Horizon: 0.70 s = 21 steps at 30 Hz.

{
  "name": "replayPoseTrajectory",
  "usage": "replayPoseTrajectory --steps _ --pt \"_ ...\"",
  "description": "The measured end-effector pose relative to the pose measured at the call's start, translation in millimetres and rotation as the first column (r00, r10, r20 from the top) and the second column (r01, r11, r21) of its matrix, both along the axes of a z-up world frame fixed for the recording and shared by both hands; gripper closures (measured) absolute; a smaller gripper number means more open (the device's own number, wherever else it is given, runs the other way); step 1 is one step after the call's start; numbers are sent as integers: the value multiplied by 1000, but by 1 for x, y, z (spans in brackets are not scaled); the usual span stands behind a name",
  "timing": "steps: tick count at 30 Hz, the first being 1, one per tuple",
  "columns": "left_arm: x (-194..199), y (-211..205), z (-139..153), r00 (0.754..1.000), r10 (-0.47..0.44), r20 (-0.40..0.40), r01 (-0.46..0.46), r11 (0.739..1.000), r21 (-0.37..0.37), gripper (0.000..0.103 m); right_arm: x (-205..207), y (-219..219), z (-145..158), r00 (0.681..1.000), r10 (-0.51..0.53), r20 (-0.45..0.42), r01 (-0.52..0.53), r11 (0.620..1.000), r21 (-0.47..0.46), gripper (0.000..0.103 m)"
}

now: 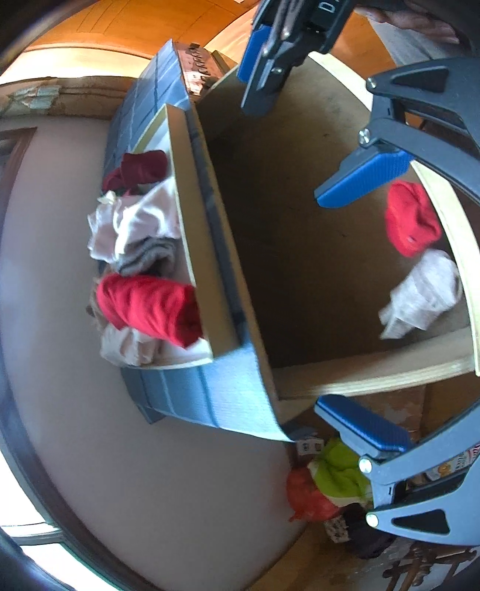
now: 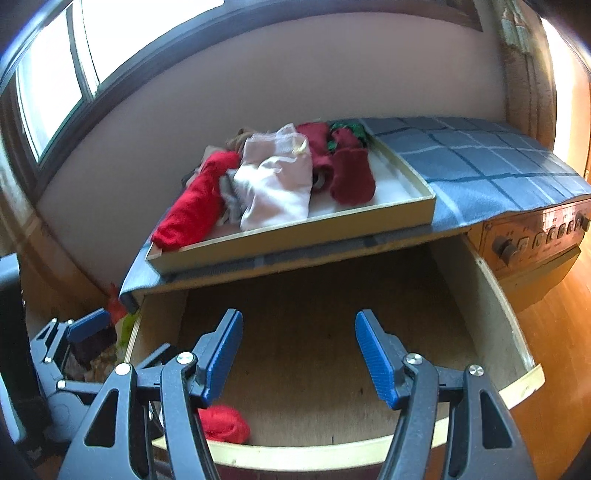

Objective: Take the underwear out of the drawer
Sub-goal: 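Move both open tools back down toward the open drawer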

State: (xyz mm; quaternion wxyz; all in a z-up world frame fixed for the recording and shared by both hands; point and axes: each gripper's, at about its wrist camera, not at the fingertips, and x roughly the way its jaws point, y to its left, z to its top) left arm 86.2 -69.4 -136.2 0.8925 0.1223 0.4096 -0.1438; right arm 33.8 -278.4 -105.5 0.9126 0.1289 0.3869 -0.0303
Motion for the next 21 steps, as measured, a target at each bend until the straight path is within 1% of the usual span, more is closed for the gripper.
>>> replayPoseTrajectory --steps 2,5,6,8,9,10,11,13,14,16,19,21 --pt "1 12 1 1000 24 1 -24 1000 3 0 -1 4 -3 1000 15 -26 -15 1000 -1 37" --pt "8 36 8 993 110 53 -110 994 15 0 1 5 -10 997 44 -68 -42 999 26 37" --pt "12 44 11 986 151 76 -153 988 19 0 2 6 -12 995 57 -83 -53 998 43 37" --pt "18 60 17 966 228 122 -232 973 20 0 9 8 -19 987 101 -125 -88 991 105 37" --pt "21 66 19 959 251 134 -255 967 12 0 14 11 -23 980 135 -147 -113 983 146 37" --pt "23 72 21 953 271 137 -273 962 -4 0 21 15 -28 967 187 -172 -152 968 198 37" --pt "24 75 21 952 276 134 -277 961 -14 0 25 19 -31 957 222 -186 -179 958 226 37" --pt "26 78 20 954 272 123 -272 962 -18 0 36 29 -38 920 317 -230 -248 926 284 37" --pt "27 79 19 956 267 119 -267 963 -15 0 42 34 -44 895 364 -259 -276 906 322 37" --pt "28 77 18 962 252 107 -252 968 -11 0 54 40 -53 852 423 -310 -295 875 383 37" --pt "27 75 18 969 230 94 -229 973 -13 0 63 48 -64 804 463 -374 -305 860 410 37" --pt "27 73 17 970 224 89 -225 974 -6 0 66 53 -70 771 492 -406 -303 842 446 37"
